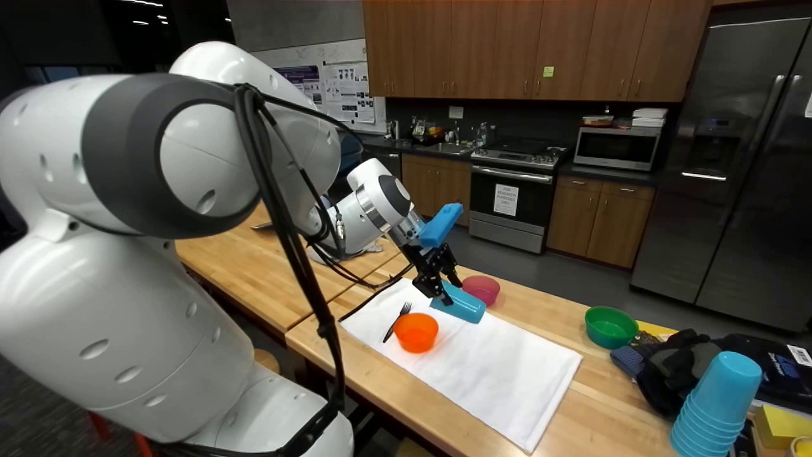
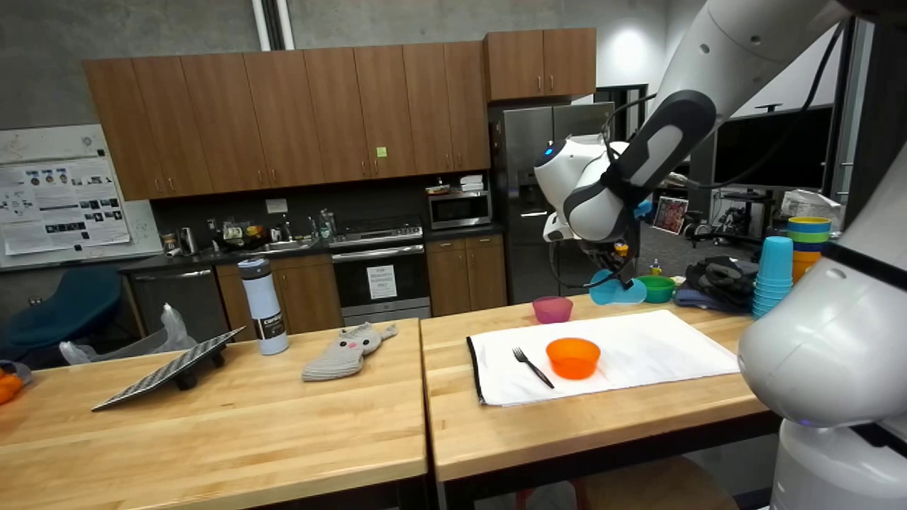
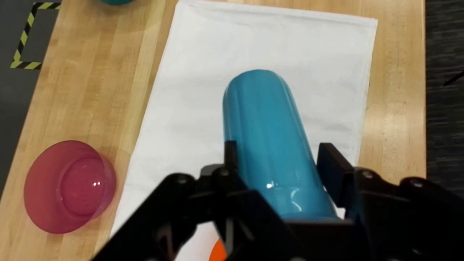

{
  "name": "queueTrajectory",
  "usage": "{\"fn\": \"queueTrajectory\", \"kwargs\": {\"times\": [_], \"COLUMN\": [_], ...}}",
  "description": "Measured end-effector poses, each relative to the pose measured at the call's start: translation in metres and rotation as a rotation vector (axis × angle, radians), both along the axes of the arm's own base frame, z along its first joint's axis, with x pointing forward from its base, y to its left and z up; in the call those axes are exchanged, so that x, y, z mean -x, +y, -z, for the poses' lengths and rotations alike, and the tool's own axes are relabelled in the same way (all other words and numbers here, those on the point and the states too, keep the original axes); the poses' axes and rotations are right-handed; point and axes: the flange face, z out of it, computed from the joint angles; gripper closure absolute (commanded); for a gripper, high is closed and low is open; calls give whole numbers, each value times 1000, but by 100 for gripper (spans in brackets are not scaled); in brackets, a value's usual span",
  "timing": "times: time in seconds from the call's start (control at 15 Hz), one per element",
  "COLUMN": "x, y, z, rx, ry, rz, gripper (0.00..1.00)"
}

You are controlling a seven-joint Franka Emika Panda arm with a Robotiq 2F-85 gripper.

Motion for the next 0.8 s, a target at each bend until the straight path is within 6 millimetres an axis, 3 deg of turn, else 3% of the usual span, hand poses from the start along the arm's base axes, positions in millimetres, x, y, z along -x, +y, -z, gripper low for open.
{"fn": "queueTrajectory", "kwargs": {"times": [0.07, 0.13, 0.67, 0.73, 0.8], "x": [-1, -2, -5, -5, -5], "y": [0, 1, 5, 5, 5], "z": [1, 2, 3, 3, 3], "rx": [4, 2, -7, -7, -7], "ry": [4, 1, -9, -9, -9], "rz": [5, 10, 21, 21, 21], "gripper": [69, 44, 44, 69, 69]}}
